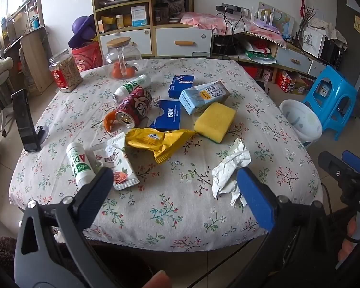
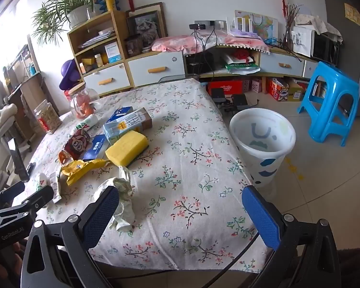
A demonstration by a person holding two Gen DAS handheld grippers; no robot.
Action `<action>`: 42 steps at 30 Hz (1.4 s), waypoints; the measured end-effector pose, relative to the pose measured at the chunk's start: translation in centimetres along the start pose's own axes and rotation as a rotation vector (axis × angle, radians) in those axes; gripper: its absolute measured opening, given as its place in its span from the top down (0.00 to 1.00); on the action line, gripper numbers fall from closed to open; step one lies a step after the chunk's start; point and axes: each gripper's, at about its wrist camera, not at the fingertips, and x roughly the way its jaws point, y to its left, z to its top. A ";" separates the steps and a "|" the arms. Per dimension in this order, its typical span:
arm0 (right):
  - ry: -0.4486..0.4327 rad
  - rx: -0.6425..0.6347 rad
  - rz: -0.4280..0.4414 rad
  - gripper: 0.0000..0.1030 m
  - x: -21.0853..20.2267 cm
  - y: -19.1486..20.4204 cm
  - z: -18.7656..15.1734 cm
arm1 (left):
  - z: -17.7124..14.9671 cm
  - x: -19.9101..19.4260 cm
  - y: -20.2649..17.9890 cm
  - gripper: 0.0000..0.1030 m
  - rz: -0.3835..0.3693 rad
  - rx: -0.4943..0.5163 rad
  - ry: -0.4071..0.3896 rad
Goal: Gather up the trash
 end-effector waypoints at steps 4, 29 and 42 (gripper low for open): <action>0.007 -0.002 -0.003 0.00 0.1 0.1 0.0 | 0.0 0.0 0.1 0.01 0.001 0.001 0.002; 0.005 0.001 -0.004 0.00 0.3 0.2 -0.1 | -0.2 0.0 0.4 0.01 0.004 -0.006 0.005; 0.123 0.011 -0.002 0.00 1.2 -0.8 3.9 | 3.2 1.8 3.8 0.01 -0.004 -0.056 0.086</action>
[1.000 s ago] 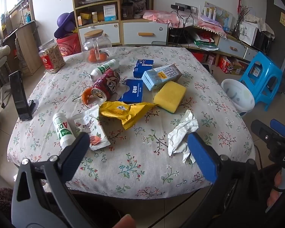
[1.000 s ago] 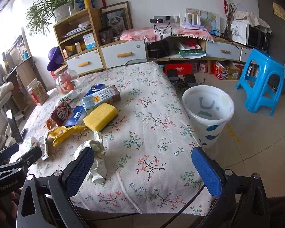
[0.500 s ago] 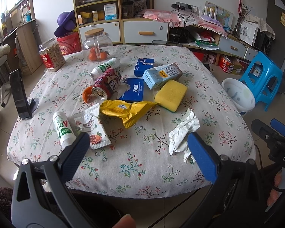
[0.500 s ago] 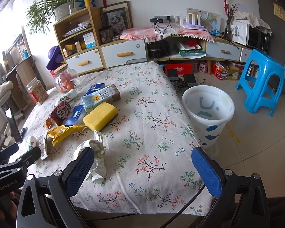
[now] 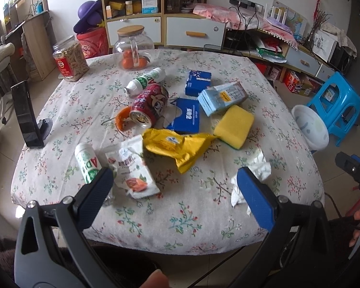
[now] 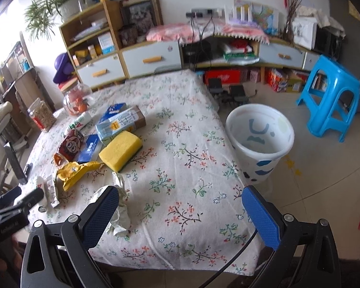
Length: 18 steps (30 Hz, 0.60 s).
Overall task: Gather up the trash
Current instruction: 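Grasp the yellow sponge with the right tool while the left tool grasps the red milk can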
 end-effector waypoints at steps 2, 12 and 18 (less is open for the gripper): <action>0.053 -0.004 0.028 0.00 0.9 0.0 1.4 | 1.1 0.1 0.5 0.01 -0.005 0.001 0.002; 0.210 -0.079 0.085 0.00 7.2 3.5 5.8 | 6.3 4.1 1.6 0.01 0.023 0.088 0.134; 0.314 -0.065 0.133 0.00 12.4 5.6 6.2 | 6.8 7.8 3.8 0.01 -0.008 0.035 0.203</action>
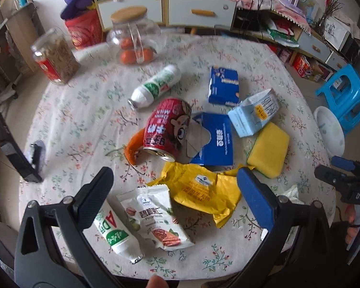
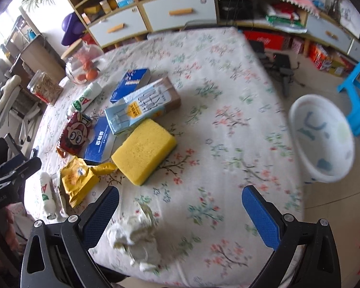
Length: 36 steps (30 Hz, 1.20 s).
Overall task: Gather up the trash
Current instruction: 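Grasp the yellow sponge with the right tool while the left tool grasps the red milk can, then carry sponge and red can to the white bucket and release both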
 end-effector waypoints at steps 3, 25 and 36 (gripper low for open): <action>0.054 0.039 0.015 0.00 1.9 -0.2 1.0 | 0.5 1.4 1.3 0.01 -0.041 -0.037 0.039; 0.178 0.045 0.016 0.00 11.4 4.5 5.6 | 4.7 6.4 3.0 0.25 -0.194 -0.116 0.065; 0.173 0.062 0.092 0.26 9.4 3.2 5.1 | 4.4 8.2 2.2 0.39 -0.097 -0.078 0.143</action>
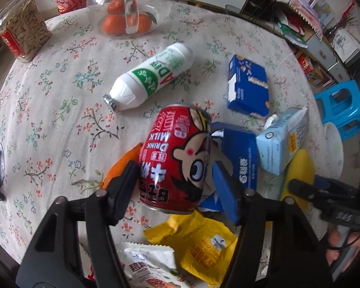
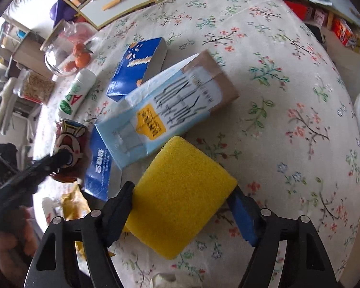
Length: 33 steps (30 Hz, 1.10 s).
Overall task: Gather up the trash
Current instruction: 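Carry sponge and red can to the white bucket and release both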
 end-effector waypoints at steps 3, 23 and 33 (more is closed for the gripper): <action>-0.024 0.009 0.015 0.27 -1.6 -1.1 -0.4 | -0.2 0.1 -0.3 0.39 0.019 0.015 -0.001; -0.219 0.269 0.065 0.27 -13.9 -15.0 -2.2 | 0.2 -1.6 -2.5 0.43 0.023 -0.070 -0.102; -0.246 0.533 -0.018 0.26 -15.1 -26.8 -2.4 | 0.3 -2.5 -6.3 0.73 -0.079 -0.039 -0.113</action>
